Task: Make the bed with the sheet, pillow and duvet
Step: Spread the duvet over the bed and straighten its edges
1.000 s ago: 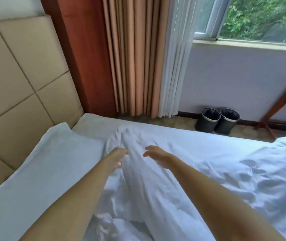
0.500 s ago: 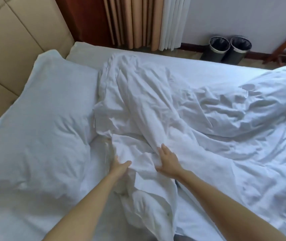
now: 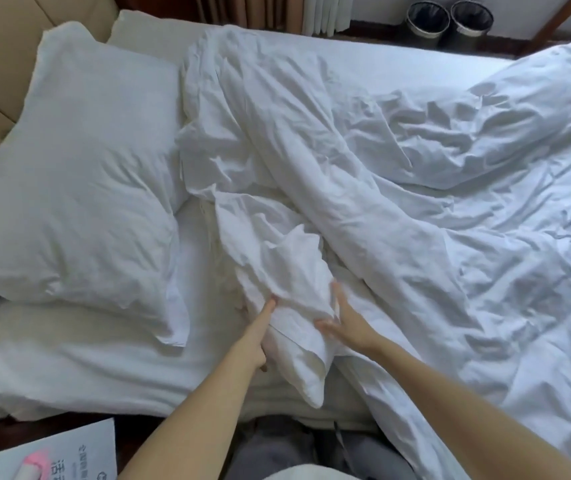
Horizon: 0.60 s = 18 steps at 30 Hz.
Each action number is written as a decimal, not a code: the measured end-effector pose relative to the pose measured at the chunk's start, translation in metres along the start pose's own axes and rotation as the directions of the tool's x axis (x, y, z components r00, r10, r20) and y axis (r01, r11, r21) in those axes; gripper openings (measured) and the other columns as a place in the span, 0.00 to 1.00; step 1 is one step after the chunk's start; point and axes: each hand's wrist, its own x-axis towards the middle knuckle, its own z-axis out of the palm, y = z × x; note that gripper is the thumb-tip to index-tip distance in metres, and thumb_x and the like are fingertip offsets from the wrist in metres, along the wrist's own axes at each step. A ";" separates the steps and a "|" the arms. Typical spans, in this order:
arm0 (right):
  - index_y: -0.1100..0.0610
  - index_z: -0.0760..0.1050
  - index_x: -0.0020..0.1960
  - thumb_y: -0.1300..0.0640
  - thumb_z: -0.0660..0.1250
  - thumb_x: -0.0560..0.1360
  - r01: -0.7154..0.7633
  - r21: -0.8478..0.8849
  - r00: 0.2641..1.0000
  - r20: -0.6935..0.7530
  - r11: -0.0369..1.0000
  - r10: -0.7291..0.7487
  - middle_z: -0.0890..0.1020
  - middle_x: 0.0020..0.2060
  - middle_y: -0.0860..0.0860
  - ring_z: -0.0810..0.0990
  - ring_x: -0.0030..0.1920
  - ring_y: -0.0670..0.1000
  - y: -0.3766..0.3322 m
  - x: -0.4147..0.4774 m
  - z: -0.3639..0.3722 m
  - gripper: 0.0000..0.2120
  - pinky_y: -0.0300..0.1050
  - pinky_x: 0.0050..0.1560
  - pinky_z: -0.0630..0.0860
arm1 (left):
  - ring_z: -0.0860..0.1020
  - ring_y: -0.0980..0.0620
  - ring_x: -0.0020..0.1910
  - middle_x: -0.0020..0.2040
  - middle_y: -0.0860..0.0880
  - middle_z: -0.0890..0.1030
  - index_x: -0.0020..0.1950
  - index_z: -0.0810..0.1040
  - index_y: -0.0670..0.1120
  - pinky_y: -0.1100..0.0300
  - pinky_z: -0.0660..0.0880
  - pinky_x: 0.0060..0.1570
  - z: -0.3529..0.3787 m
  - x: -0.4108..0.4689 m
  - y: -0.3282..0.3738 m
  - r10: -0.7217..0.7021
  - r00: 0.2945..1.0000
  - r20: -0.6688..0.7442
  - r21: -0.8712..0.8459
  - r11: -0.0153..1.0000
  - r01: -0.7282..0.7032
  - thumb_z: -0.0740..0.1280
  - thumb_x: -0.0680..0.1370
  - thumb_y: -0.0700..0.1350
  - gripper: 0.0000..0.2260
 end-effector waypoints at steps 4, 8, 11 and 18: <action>0.50 0.47 0.76 0.50 0.67 0.75 -0.054 0.279 0.996 -0.047 0.959 0.070 0.69 0.65 0.47 0.73 0.60 0.51 -0.005 -0.007 0.017 0.38 0.47 0.55 0.75 | 0.78 0.46 0.47 0.55 0.41 0.79 0.65 0.73 0.37 0.53 0.76 0.49 0.003 -0.017 0.001 0.238 0.970 0.038 -0.073 0.969 -0.235 0.69 0.75 0.48 0.23; 0.44 0.64 0.69 0.56 0.55 0.79 0.134 0.160 0.965 -0.246 0.978 -0.092 0.76 0.58 0.51 0.76 0.50 0.51 -0.025 -0.024 0.019 0.19 0.39 0.48 0.73 | 0.76 0.49 0.35 0.39 0.44 0.78 0.45 0.76 0.41 0.63 0.74 0.31 0.000 -0.062 0.048 0.424 0.905 0.034 -0.037 0.906 -0.423 0.63 0.76 0.41 0.04; 0.51 0.56 0.75 0.56 0.60 0.66 0.318 -0.158 0.899 -0.265 0.935 -0.350 0.62 0.72 0.49 0.61 0.71 0.50 -0.038 -0.038 0.018 0.37 0.38 0.68 0.59 | 0.73 0.49 0.32 0.29 0.46 0.76 0.36 0.72 0.41 0.63 0.71 0.32 0.002 -0.107 0.074 0.484 0.874 0.050 -0.054 0.875 -0.481 0.60 0.75 0.37 0.08; 0.67 0.76 0.56 0.64 0.66 0.74 0.359 -0.072 0.817 -0.457 0.930 -0.351 0.80 0.53 0.60 0.78 0.55 0.57 -0.113 -0.067 0.009 0.12 0.42 0.44 0.70 | 0.75 0.49 0.38 0.35 0.47 0.78 0.39 0.74 0.42 0.57 0.73 0.39 0.016 -0.181 0.063 0.580 0.791 0.194 -0.244 0.810 -0.534 0.55 0.77 0.35 0.10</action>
